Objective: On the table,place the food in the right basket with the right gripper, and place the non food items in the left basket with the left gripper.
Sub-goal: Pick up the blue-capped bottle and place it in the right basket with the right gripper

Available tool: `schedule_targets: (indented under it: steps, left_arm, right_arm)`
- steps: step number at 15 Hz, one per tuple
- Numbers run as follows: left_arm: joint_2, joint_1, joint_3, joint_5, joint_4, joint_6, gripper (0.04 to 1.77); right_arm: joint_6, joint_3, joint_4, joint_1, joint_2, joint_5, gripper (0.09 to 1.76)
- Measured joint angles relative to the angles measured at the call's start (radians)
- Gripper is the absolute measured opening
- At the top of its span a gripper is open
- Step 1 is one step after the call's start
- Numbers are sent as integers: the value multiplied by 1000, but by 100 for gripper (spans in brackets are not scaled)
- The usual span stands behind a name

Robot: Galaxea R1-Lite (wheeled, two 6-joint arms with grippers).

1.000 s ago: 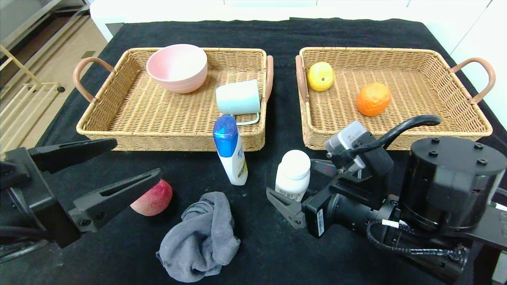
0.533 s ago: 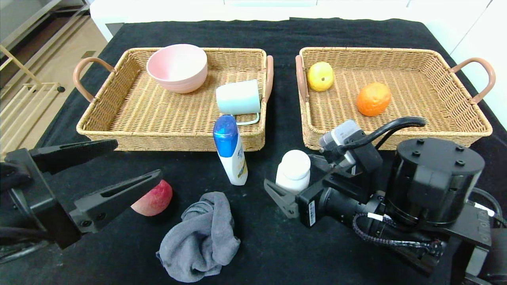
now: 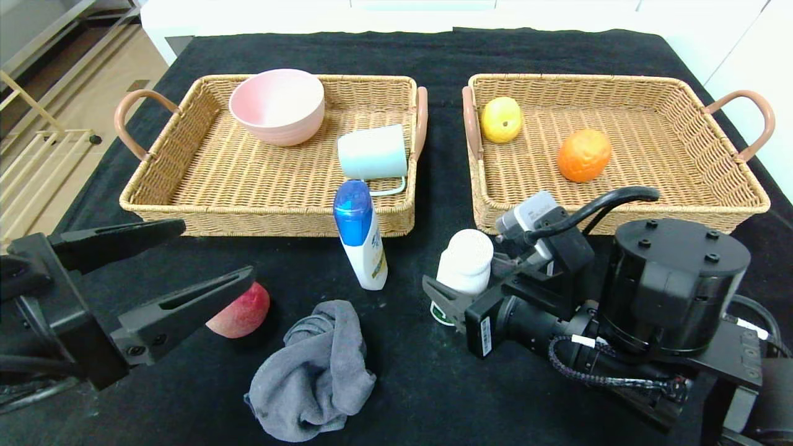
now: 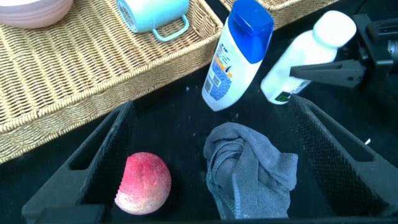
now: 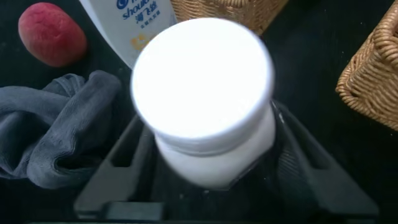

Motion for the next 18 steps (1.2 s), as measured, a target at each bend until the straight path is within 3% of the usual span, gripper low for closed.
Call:
schedule_targets:
  steps: [2,15,18]
  left_arm:
    - [0,0,0,0,0,0,176]
    - [3,0,3,0,0,1,176]
    - [4,1,3,0,0,1,176]
  right_arm:
    - [-1,3,-1,-2,0,-1,104]
    - [-3,-5,11,0,-5,0,102]
    - [-2,-31,70,11,-46,2,102]
